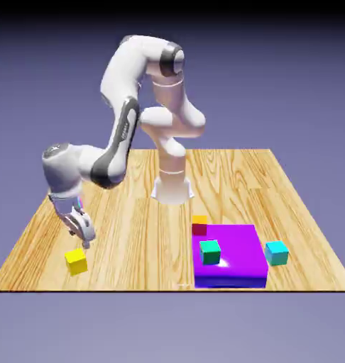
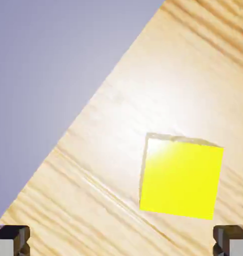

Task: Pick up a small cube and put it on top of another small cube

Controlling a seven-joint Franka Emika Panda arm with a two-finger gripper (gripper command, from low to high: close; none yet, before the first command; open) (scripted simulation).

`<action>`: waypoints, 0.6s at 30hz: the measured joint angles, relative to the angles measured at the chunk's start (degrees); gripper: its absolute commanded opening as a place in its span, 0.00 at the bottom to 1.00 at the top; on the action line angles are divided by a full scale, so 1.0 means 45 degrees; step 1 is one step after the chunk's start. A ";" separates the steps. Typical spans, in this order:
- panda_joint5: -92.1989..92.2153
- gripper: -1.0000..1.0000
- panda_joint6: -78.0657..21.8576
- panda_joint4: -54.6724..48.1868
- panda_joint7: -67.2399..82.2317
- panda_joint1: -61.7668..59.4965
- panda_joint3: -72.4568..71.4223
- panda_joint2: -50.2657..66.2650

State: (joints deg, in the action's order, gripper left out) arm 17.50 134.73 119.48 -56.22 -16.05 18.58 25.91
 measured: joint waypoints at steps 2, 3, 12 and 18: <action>0.0088 0.50 -0.0197 -0.0209 -0.0069 -0.0084 0.0093 0.0294; 0.0324 0.50 0.0244 -0.0214 0.0090 -0.0198 -0.0104 0.0754; 0.0084 0.00 -0.0223 -0.0130 -0.0002 -0.0024 0.0019 0.0182; -0.1011 0.00 -0.0906 0.1818 0.1007 0.1483 -0.1798 -0.2586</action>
State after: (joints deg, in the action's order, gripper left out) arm 12.95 130.66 127.65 -51.69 -9.38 10.49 14.27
